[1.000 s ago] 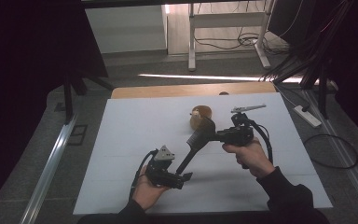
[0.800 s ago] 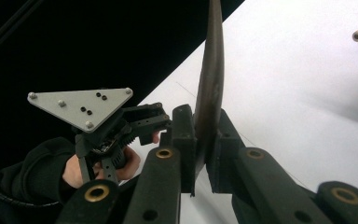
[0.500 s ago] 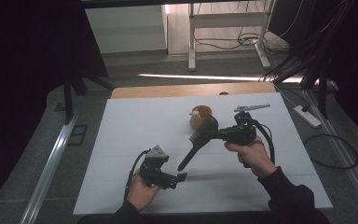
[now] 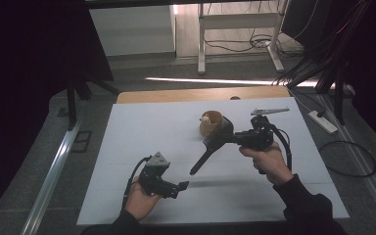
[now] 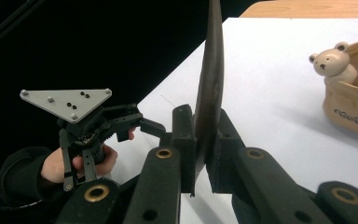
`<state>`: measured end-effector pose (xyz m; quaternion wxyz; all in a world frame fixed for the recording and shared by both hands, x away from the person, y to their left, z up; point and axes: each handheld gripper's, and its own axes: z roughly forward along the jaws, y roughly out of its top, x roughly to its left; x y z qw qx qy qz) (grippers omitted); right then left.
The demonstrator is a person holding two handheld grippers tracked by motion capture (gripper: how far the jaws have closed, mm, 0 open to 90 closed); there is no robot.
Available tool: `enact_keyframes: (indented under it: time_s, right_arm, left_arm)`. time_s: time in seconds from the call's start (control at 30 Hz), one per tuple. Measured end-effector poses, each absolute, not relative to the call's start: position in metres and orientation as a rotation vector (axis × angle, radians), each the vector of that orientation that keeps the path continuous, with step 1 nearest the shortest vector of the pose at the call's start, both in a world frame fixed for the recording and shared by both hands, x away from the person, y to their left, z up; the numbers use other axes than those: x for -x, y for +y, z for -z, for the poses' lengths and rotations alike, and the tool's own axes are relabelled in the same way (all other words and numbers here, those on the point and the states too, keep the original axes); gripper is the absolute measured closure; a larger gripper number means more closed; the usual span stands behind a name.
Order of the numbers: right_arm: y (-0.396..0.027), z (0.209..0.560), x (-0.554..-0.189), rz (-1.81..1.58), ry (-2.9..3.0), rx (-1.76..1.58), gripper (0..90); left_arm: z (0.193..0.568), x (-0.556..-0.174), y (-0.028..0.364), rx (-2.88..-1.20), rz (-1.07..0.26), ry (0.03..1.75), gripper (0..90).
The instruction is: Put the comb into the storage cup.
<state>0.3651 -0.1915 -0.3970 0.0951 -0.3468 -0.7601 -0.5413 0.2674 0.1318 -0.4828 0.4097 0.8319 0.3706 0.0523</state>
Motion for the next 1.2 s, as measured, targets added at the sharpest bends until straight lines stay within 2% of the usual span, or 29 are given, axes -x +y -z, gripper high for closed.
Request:
enact_keyframes:
  time_s: [1.2]
  right_arm:
    - [-0.212,0.382,-0.374,1.708,-2.249,1.158,83.6]
  left_arm:
    - [0.48,-0.244,0.181,-2.049,-0.155,1.017,0.0]
